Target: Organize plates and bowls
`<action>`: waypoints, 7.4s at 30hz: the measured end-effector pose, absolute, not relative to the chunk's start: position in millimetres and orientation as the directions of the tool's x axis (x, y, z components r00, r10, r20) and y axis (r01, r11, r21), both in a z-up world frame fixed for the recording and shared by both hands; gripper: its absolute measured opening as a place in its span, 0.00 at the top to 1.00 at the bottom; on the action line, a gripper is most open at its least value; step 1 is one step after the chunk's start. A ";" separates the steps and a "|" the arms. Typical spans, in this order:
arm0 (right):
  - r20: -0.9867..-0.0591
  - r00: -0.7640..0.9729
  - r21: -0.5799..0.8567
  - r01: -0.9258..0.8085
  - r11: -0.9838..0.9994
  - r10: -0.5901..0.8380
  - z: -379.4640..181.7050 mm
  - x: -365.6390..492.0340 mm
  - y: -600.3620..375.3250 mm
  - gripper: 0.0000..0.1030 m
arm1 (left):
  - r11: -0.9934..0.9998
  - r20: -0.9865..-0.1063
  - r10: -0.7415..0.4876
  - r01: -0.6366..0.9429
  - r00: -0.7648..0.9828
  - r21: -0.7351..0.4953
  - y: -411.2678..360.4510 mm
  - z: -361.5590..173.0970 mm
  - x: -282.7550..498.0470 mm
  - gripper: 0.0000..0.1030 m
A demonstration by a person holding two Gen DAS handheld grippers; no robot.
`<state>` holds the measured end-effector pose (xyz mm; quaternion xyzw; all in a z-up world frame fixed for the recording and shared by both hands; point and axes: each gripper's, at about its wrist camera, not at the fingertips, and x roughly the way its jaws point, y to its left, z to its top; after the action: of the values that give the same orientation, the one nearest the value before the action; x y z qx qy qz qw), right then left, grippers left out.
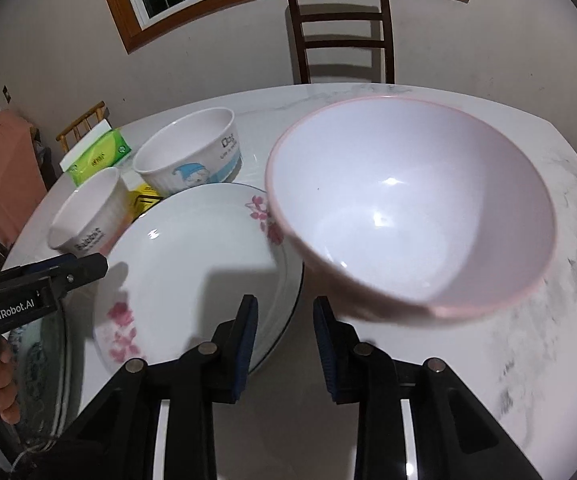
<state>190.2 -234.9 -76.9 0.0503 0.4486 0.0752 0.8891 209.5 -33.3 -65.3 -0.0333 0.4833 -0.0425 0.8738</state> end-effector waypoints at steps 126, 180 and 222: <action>-0.851 0.390 0.235 -0.316 0.919 0.352 -65.3 112.6 -25.8 0.85 | 0.974 -0.888 -0.045 -0.179 0.457 -0.141 153.4 -62.4 76.5 0.83; -0.834 0.455 0.174 -0.320 0.931 0.313 -47.6 107.3 -34.2 0.68 | 0.988 -0.847 0.037 -0.147 0.531 -0.049 124.5 -39.7 79.2 0.55; -0.794 0.608 0.095 0.097 0.991 0.017 19.4 121.1 -320.8 0.68 | 0.974 -0.847 -0.199 0.199 0.494 -0.113 -116.0 12.7 177.4 0.39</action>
<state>121.1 -320.8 19.4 0.0644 0.4423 -0.0225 0.8943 177.4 -116.0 12.7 0.0000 0.4898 -0.1150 0.8642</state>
